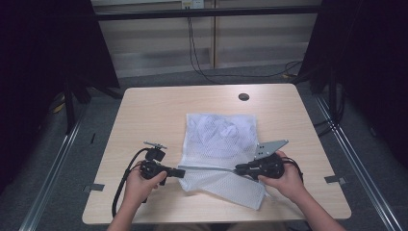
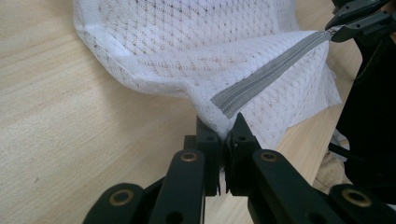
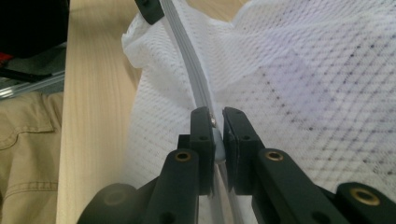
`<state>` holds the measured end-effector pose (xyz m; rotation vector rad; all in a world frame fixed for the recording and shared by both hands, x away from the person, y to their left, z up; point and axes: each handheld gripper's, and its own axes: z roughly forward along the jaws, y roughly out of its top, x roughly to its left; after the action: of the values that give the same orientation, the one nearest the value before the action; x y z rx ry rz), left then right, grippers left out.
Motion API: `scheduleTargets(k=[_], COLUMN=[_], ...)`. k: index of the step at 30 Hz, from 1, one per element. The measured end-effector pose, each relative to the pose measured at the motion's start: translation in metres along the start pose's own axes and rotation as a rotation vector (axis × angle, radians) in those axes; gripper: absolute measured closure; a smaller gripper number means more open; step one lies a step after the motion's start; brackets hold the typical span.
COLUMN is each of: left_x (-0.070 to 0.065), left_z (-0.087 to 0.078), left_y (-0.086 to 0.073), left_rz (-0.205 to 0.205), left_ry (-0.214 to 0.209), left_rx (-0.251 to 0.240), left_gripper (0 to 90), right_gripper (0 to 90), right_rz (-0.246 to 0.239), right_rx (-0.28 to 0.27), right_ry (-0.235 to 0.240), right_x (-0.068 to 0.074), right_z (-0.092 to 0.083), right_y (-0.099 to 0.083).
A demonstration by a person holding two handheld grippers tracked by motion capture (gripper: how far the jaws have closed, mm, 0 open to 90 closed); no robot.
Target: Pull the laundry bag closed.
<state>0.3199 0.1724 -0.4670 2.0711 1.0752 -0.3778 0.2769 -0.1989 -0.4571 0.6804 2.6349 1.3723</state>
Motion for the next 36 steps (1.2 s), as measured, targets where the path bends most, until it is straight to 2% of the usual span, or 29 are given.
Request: scheduleTargets(k=[2, 6, 9, 10, 12, 15, 16, 22, 24, 28, 30, 31, 34, 35, 36], left_x=[-0.001, 0.0, 0.0, 0.0, 0.0, -0.001, -0.002, -0.003, -0.003, -0.004, -0.004, -0.003, -0.004, -0.003, -0.005], left_z=[0.0, 0.0, 0.0, 0.001, 0.001, 0.001, 0.001, 0.001, 0.001, 0.001, 0.002, 0.001, 0.0, -0.001, -0.002], left_y=[0.0, 0.0, 0.0, 0.0, 0.0, 0.0, 0.001, 0.001, 0.002, 0.001, 0.001, 0.001, 0.001, 0.002, 0.002], left_rz=[-0.002, -0.006, -0.005, -0.003, 0.015, 0.0, 0.003, 0.001, 0.013, 0.011, 0.015, 0.017, 0.012, 0.012, 0.018], left_ry=[-0.001, 0.013, -0.005, 0.004, -0.002, -0.006, 0.008, 0.004, 0.005, -0.006, 0.005, -0.006, -0.004, -0.02, -0.007], left_rx=[-0.002, -0.004, -0.002, -0.006, 0.019, 0.005, 0.003, -0.005, 0.001, -0.001, 0.0, 0.007, -0.01, -0.014, -0.012], left_gripper=[86.4, 86.4, 86.4, 86.5, 86.5, 86.5, 86.5, 86.5, 86.5, 86.5, 86.5, 86.5, 86.5, 86.5, 86.5], right_gripper=[83.2, 83.3, 83.5, 83.5, 83.7, 84.5, 87.2, 87.3, 87.3, 87.4, 87.4, 87.4, 87.5, 87.5, 87.4], right_rz=[0.014, 0.011, 0.021, 0.023, 0.018, 0.019, 0.02, 0.017, 0.019, 0.027, 0.026, 0.025, 0.034, 0.036, 0.033], right_rx=[-0.002, 0.009, 0.008, 0.004, 0.004, 0.006, 0.007, 0.002, 0.002, -0.002, 0.0, 0.001, 0.002, -0.004, -0.009], right_ry=[0.003, 0.007, 0.011, 0.009, 0.004, 0.012, 0.015, 0.013, 0.009, 0.011, 0.012, 0.018, 0.018, 0.016, 0.012], right_x=[0.0, -0.001, -0.003, -0.003, -0.003, -0.003, -0.003, -0.004, -0.004, -0.005, -0.005, -0.004, -0.005, -0.006, -0.006], right_z=[-0.001, -0.002, -0.005, -0.006, -0.007, -0.007, -0.008, -0.009, -0.008, -0.009, -0.01, -0.01, -0.013, -0.014, -0.015], right_y=[-0.001, -0.001, -0.003, -0.004, -0.005, -0.006, -0.006, -0.008, -0.008, -0.008, -0.008, -0.009, -0.01, -0.011, -0.012])
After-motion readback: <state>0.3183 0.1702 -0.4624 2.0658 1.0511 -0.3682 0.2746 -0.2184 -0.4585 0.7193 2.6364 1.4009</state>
